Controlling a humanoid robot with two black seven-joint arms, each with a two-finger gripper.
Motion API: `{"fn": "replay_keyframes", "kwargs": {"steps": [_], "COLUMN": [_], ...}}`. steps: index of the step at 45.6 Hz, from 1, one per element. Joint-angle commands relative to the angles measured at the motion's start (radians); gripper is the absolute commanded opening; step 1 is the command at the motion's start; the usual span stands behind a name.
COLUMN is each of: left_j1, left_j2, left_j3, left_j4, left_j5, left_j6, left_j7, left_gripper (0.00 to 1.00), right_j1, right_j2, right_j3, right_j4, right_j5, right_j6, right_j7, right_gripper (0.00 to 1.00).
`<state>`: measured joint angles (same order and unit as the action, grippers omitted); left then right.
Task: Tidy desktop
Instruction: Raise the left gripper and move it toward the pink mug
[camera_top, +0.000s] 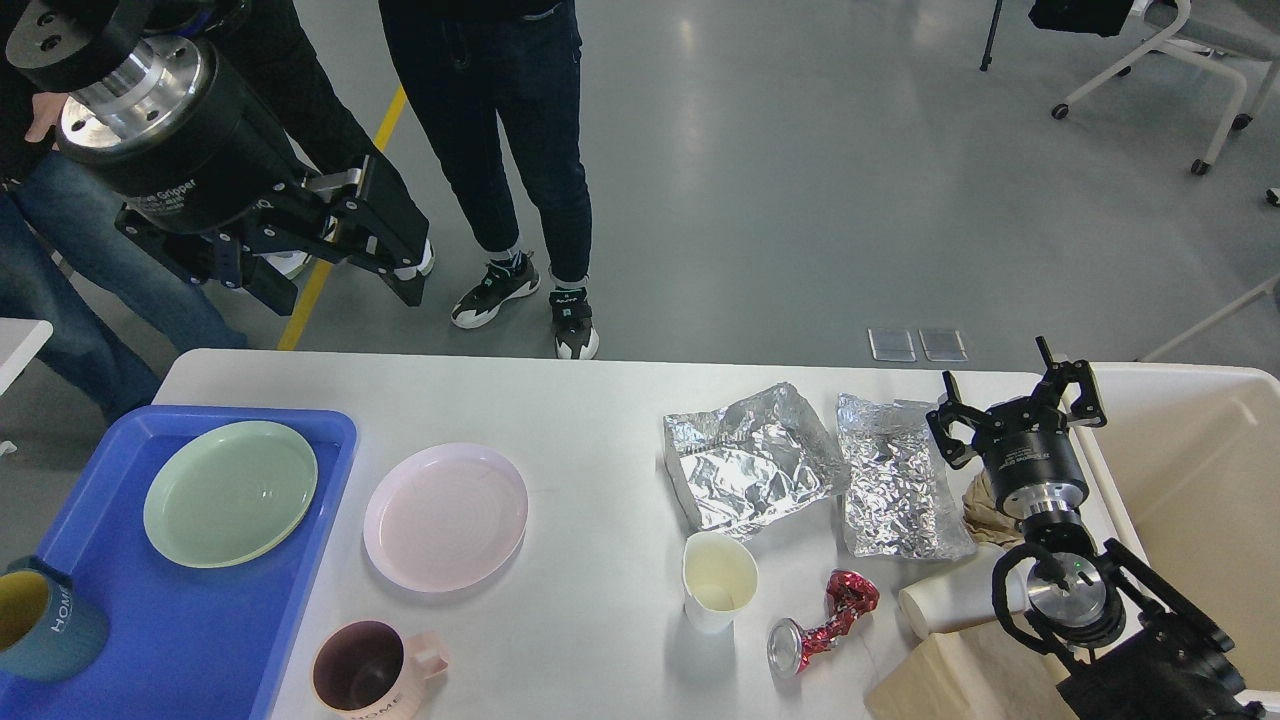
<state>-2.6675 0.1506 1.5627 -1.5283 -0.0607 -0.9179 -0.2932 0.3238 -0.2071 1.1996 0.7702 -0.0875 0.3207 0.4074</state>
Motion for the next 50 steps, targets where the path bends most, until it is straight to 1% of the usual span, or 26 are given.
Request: {"fn": "replay_keyframes", "kwargs": {"steps": [1, 8, 13, 16, 20, 30, 35, 40, 42, 47, 50], "left_j1": [-0.038, -0.083, -0.087, -0.075, -0.049, -0.045, 0.001, 0.080, 0.118, 0.196, 0.256], "left_j2": [-0.051, -0.051, -0.046, -0.048, -0.046, -0.014, -0.008, 0.001, 0.007, 0.052, 0.092], "left_j3": [0.010, 0.013, 0.017, 0.017, 0.022, 0.039, 0.027, 0.019, 0.013, -0.016, -0.053], "left_j4": [-0.075, -0.122, -0.124, -0.124, -0.124, -0.121, -0.121, -0.122, -0.122, -0.121, -0.122], "left_j5": [-0.037, -0.045, -0.044, -0.041, -0.041, -0.039, -0.036, -0.030, -0.027, -0.016, -0.002], "left_j6": [-0.009, -0.024, -0.033, -0.033, -0.032, -0.009, 0.002, 0.099, 0.135, 0.198, 0.243], "left_j7": [0.000, 0.000, 0.000, -0.004, 0.000, 0.000, 0.003, 0.006, 0.016, 0.052, 0.089], "left_gripper": [0.94, 0.94, 0.95, 0.96, 0.96, 0.96, 0.95, 0.94, 0.94, 0.94, 0.94], "right_j1": [0.000, 0.000, 0.000, 0.000, 0.000, 0.000, 0.000, 0.000, 0.000, 0.000, 0.000], "right_j2": [0.000, 0.000, 0.000, 0.000, 0.000, 0.000, 0.000, 0.000, 0.000, -0.002, 0.000], "right_j3": [0.000, 0.000, 0.000, 0.000, 0.000, 0.000, 0.000, 0.000, 0.000, 0.000, 0.000], "right_j4": [0.000, 0.000, 0.000, 0.000, 0.000, 0.000, 0.001, 0.000, 0.000, 0.000, 0.001], "right_j5": [0.000, 0.000, 0.000, 0.000, 0.000, 0.000, 0.000, 0.000, 0.000, 0.000, 0.000], "right_j6": [0.000, 0.000, 0.000, 0.000, 0.000, 0.000, 0.000, 0.000, 0.000, 0.000, 0.000], "right_j7": [0.001, 0.001, 0.001, 0.001, -0.001, -0.001, -0.001, 0.001, 0.001, -0.001, 0.001], "right_gripper": [1.00, 1.00, 1.00, 1.00, 1.00, 1.00, 1.00, 1.00, 1.00, 1.00, 1.00]}}
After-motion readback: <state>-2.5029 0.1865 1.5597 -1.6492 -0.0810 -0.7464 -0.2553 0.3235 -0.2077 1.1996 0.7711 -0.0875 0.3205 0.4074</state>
